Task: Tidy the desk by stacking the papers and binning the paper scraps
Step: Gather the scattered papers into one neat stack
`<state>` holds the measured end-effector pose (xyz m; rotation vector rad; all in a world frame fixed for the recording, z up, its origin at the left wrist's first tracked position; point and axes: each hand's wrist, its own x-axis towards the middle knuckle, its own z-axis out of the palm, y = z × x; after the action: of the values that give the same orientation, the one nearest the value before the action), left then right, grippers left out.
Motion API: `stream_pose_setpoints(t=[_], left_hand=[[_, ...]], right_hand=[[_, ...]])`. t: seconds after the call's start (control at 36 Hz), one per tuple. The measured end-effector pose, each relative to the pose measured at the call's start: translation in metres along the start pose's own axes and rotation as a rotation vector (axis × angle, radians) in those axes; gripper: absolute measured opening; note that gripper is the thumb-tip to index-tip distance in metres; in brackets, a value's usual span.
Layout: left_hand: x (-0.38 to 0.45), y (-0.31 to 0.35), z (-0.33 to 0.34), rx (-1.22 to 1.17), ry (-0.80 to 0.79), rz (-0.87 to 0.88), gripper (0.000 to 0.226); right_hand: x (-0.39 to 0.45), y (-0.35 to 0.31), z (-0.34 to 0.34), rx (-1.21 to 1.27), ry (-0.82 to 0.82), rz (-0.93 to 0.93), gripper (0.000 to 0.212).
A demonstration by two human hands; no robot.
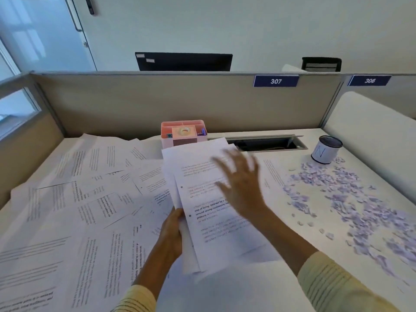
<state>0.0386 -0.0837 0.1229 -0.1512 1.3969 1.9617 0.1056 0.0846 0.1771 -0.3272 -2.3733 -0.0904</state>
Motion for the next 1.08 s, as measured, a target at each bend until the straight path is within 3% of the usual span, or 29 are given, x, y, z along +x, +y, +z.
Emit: stream_pose_setpoints(t=[0.06, 0.14, 0.19, 0.25, 0.31, 0.39, 0.5, 0.64, 0.81, 0.97, 1.08], left_hand=[[-0.001, 0.003, -0.002, 0.045, 0.023, 0.016, 0.018], [-0.003, 0.008, -0.001, 0.042, 0.003, 0.035, 0.018], [0.000, 0.012, 0.002, 0.051, -0.044, 0.047, 0.029], [0.002, 0.015, 0.007, 0.143, -0.102, 0.058, 0.049], [0.003, 0.016, 0.012, 0.265, -0.172, 0.125, 0.056], [0.001, 0.023, 0.017, 0.339, -0.283, 0.262, 0.048], [0.004, 0.039, 0.017, 0.374, -0.264, 0.348, 0.040], [0.008, 0.051, 0.023, 0.431, -0.210, 0.445, 0.015], [0.005, 0.041, 0.025, 0.471, -0.225, 0.487, 0.044], [0.007, 0.025, 0.018, 0.446, -0.198, 0.472, 0.045], [0.004, 0.026, 0.018, 0.475, -0.204, 0.519, 0.047]], right_hand=[[-0.001, 0.029, -0.010, 0.141, -0.022, 0.478, 0.093], [-0.005, 0.070, -0.018, 0.765, -0.326, 1.126, 0.100], [-0.013, 0.084, -0.019, 1.155, -0.510, 1.292, 0.083], [-0.023, 0.088, -0.014, 1.309, -0.584, 1.242, 0.063], [-0.027, 0.086, -0.011, 1.348, -0.591, 1.137, 0.058], [-0.023, 0.084, -0.015, 1.410, -0.490, 1.033, 0.079], [-0.011, 0.087, -0.024, 1.370, -0.341, 0.908, 0.037], [-0.003, 0.083, -0.030, 1.353, -0.286, 0.751, 0.028], [-0.017, 0.071, -0.017, 1.324, -0.309, 0.809, 0.052], [-0.023, 0.063, -0.010, 1.323, -0.249, 0.838, 0.029], [-0.020, 0.064, -0.013, 1.304, -0.264, 0.796, 0.026]])
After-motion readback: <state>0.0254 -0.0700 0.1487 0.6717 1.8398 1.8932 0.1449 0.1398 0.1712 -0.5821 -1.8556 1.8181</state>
